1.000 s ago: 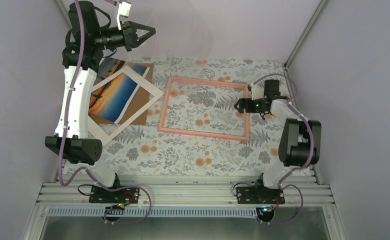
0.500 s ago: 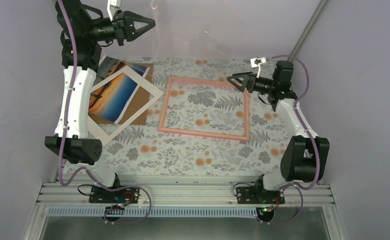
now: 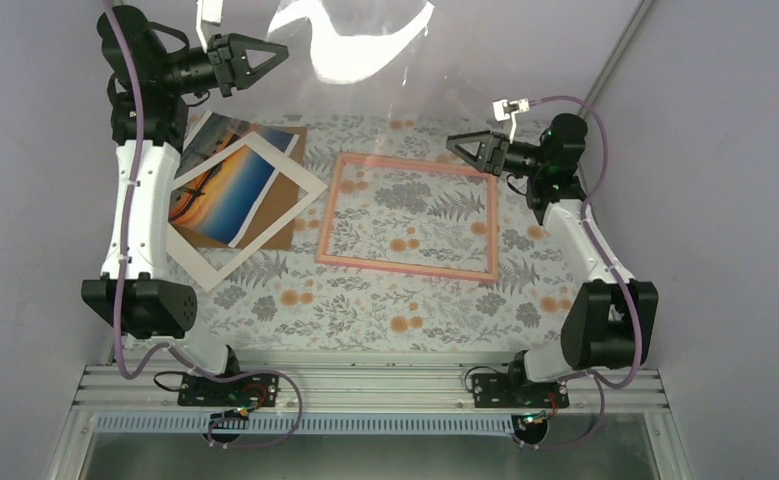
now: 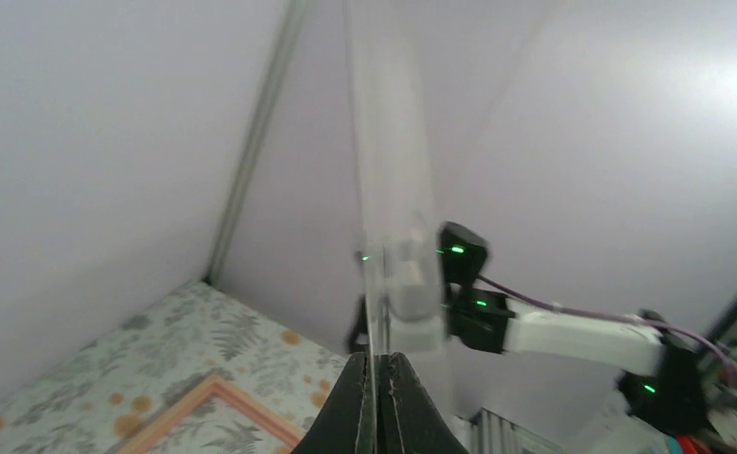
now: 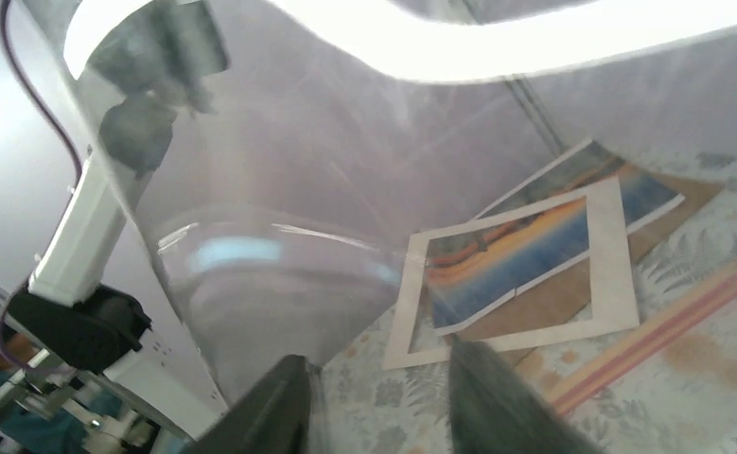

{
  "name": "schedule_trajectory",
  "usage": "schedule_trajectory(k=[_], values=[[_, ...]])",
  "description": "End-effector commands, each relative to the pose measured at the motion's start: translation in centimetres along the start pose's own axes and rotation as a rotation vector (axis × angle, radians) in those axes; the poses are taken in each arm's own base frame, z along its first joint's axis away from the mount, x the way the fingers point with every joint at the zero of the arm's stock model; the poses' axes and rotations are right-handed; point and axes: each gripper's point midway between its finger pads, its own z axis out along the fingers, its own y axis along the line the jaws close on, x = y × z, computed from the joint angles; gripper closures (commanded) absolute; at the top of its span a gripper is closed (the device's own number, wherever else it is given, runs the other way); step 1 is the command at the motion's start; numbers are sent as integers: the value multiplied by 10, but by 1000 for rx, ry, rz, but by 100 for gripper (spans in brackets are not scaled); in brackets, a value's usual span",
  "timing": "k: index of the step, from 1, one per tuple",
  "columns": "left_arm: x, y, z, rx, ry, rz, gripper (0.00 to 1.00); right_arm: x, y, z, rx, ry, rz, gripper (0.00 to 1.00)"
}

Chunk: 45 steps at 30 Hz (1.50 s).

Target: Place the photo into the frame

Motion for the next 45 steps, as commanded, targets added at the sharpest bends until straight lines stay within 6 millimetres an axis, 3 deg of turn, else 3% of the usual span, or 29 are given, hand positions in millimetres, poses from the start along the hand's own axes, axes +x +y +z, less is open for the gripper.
schedule_trajectory(k=[1, 3, 4, 10, 16, 20, 26, 29, 33, 39, 45], values=[[12, 36, -12, -142, -33, -55, 98, 9, 30, -3, -30, 8, -11, 72], [24, 51, -13, -185, -34, -87, 98, 12, 27, -5, -7, -3, 29, 93], [29, 58, -14, -209, -34, -91, 98, 13, 24, -7, 9, -7, 50, 96], [78, 94, -21, -349, -5, -143, 98, 29, 5, -22, 99, -31, 212, 96], [149, 123, -25, -429, 69, -226, 98, 66, -38, -32, 236, 8, 356, 97], [208, 141, -20, -454, 125, -288, 98, 82, -68, -31, 294, 49, 405, 97], [270, 190, -21, -496, 167, -369, 98, 93, -127, -30, 401, 122, 408, 97], [290, 214, -16, -492, 191, -423, 98, 97, -152, -29, 430, 157, 396, 97], [304, 237, -16, -524, 214, -415, 98, 109, -171, -30, 446, 181, 389, 97], [333, 262, -17, -565, 277, -432, 98, 126, -191, -27, 427, 243, 391, 96], [357, 280, -1, -569, 368, -412, 98, 139, -213, -23, 396, 274, 413, 96]])
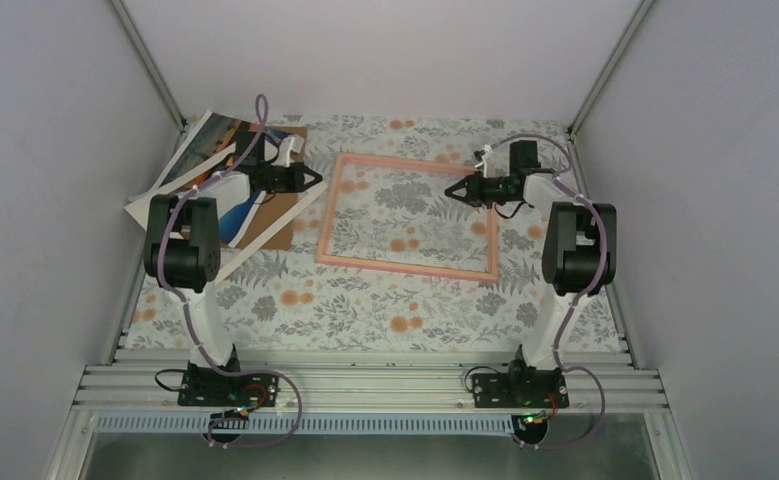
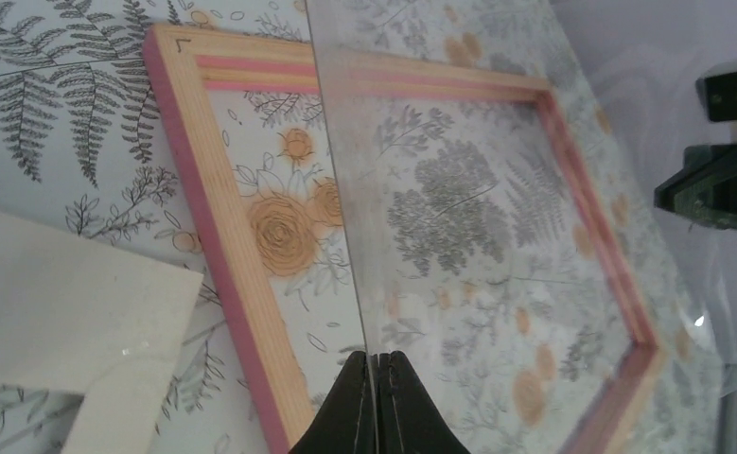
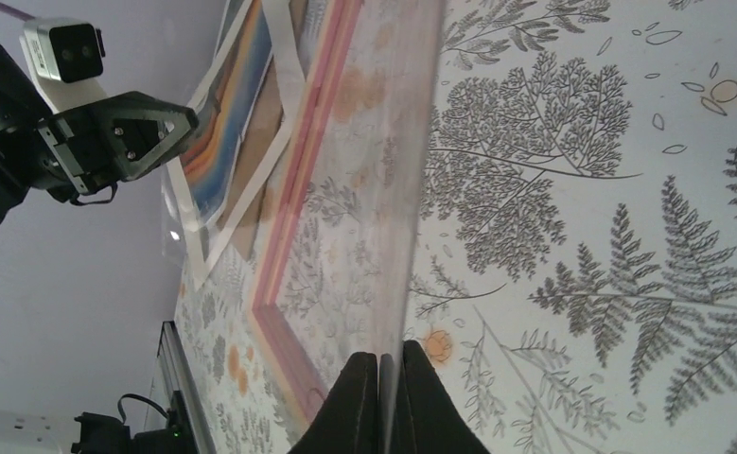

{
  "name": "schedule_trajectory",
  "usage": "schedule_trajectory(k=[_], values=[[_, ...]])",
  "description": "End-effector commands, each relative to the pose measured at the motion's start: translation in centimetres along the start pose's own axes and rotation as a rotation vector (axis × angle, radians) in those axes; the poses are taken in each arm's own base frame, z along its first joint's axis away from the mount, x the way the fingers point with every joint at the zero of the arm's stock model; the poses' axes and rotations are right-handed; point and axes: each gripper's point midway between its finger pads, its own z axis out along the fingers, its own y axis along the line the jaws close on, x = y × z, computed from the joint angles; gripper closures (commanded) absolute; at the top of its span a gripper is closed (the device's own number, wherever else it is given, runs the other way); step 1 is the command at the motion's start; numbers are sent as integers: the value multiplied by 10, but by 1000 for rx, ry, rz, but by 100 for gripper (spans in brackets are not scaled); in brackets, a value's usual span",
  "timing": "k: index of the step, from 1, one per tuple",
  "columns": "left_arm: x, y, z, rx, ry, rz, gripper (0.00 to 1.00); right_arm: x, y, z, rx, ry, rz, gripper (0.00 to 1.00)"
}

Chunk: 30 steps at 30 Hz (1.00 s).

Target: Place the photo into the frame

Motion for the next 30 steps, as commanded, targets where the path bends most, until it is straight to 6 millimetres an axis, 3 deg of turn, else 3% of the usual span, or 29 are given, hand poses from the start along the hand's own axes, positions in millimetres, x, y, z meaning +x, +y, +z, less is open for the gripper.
schedule_trajectory(k=[1, 3, 6, 13, 25, 30], values=[[4, 3, 20, -34, 51, 113, 98, -3, -6, 7, -26, 32, -51, 96], [11, 5, 24, -26, 75, 89, 95, -3, -12, 8, -16, 44, -52, 96], [14, 14, 32, -28, 106, 64, 81, -1, -18, 9, 5, 55, -61, 96], [19, 31, 45, -40, 177, 48, 63, 7, -40, 16, 30, 97, -3, 96], [32, 40, 40, -62, 225, -3, 51, 9, -29, 6, 15, 119, 10, 96], [34, 40, 38, -65, 237, 1, 51, 14, -35, 3, 24, 138, 32, 96]])
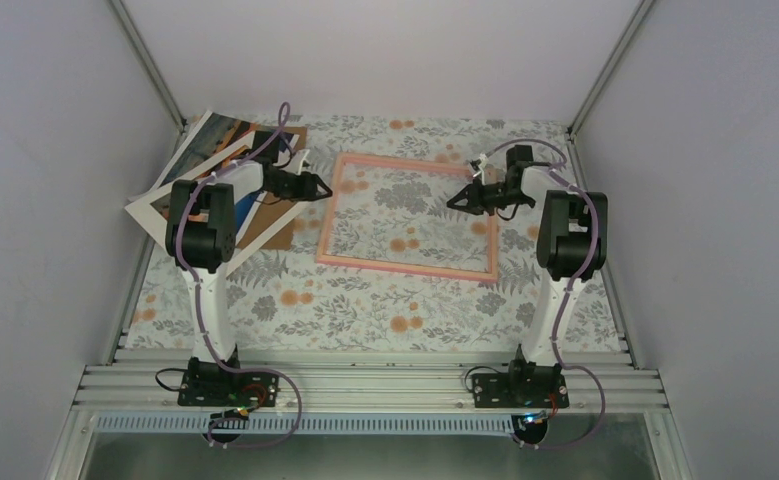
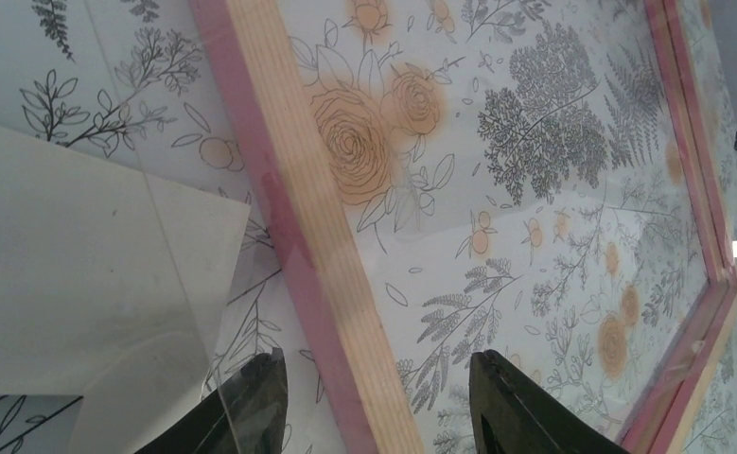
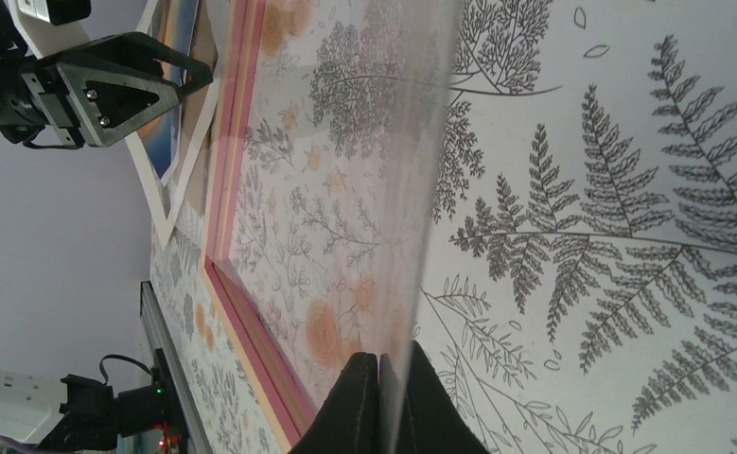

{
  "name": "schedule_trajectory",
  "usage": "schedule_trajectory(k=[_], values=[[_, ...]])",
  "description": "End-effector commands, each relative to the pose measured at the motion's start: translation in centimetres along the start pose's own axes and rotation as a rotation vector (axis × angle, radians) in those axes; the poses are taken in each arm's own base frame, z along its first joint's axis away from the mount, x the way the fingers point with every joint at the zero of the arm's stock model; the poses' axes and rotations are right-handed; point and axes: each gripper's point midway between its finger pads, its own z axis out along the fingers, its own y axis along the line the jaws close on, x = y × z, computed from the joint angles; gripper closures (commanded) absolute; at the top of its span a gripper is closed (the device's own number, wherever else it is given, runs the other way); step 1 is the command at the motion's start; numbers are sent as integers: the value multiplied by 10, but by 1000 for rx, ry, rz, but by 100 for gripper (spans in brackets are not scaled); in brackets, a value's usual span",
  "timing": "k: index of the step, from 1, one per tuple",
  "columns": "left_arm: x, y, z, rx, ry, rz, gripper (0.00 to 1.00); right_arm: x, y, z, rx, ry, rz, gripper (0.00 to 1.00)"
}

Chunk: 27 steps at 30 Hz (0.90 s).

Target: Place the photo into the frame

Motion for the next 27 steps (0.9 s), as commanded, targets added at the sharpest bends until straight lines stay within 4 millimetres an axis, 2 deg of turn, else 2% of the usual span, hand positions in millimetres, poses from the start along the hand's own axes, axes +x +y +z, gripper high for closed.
schedule_trajectory(k=[1, 6, 14, 19, 24, 27], values=[[1, -1, -6, -2, 6, 15, 51, -2, 5, -12, -16, -2, -15, 96], [0, -3, -7, -5, 3, 12, 53, -2, 1, -18, -11, 0, -3, 96], [4, -4, -5, 4, 12, 4, 65, 3, -1, -19, -11, 16, 21, 96], [7, -3, -3, -2, 20, 0, 65, 4, -4, -24, -8, 8, 38, 96], [8, -5, 0, 8, 29, 0, 80, 3, 1, -25, -32, 10, 46, 96], [6, -12, -2, 38, 27, -5, 92, 3, 10, -28, -70, 10, 40, 96]])
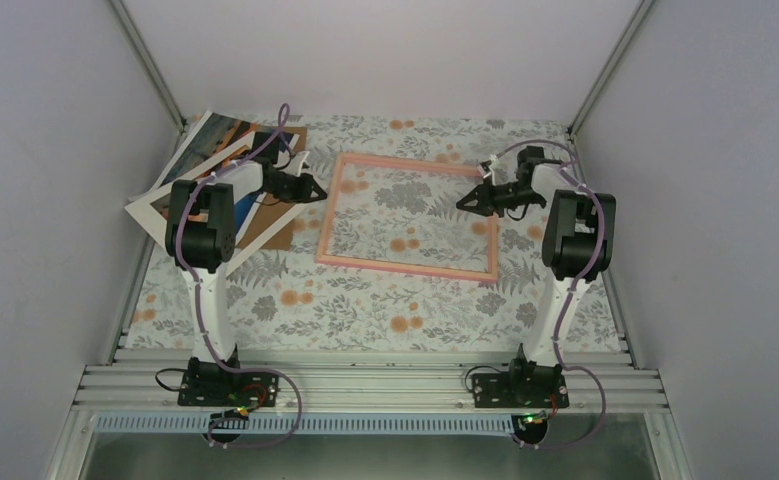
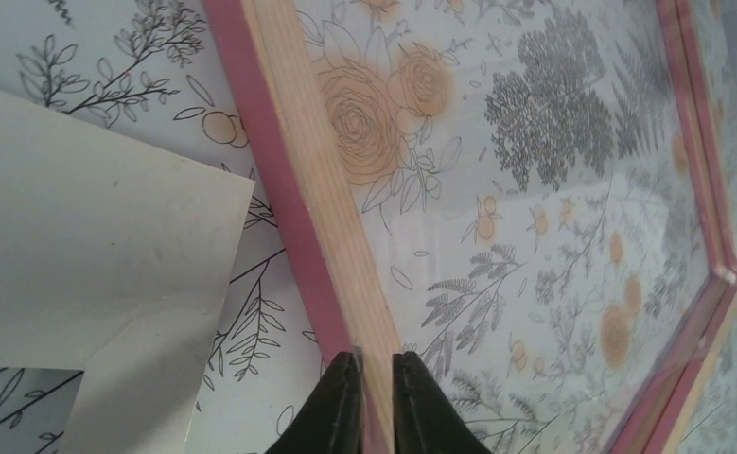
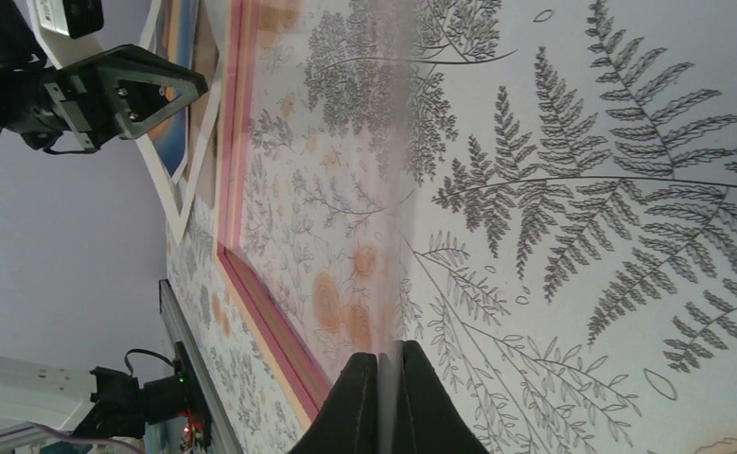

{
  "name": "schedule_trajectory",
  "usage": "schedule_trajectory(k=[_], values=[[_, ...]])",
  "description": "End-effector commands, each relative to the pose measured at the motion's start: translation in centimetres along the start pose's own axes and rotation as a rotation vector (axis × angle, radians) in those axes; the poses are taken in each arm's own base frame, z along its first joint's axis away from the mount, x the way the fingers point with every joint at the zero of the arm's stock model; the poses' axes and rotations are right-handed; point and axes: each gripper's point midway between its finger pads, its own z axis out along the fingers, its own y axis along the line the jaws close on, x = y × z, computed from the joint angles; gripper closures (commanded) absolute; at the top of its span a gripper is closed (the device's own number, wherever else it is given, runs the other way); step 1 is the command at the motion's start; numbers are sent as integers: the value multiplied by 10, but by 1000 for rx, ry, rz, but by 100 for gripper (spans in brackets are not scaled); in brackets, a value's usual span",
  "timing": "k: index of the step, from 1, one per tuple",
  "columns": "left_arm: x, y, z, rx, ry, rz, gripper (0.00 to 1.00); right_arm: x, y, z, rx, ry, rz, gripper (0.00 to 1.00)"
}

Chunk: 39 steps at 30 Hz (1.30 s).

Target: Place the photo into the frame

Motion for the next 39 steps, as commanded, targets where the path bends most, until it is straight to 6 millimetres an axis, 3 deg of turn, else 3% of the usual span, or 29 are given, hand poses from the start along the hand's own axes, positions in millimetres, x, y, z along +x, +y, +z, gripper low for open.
schedule_trajectory(k=[1, 7, 17, 26, 39], values=[[-1, -16, -4, 54, 1, 8, 95, -4, 20, -8, -83, -10, -24, 96], [0, -29, -12, 94, 14, -36, 98, -4, 31, -20, -126, -26, -19, 96], [17, -28, -11, 101, 53, -77, 98, 0, 14, -22, -104, -9, 41, 96], [3, -43, -18, 127, 21, -38, 98, -7, 25, -33, -142, -38, 19, 96], [12, -41, -12, 124, 64, -43, 98, 1, 4, -33, -106, -22, 68, 96]])
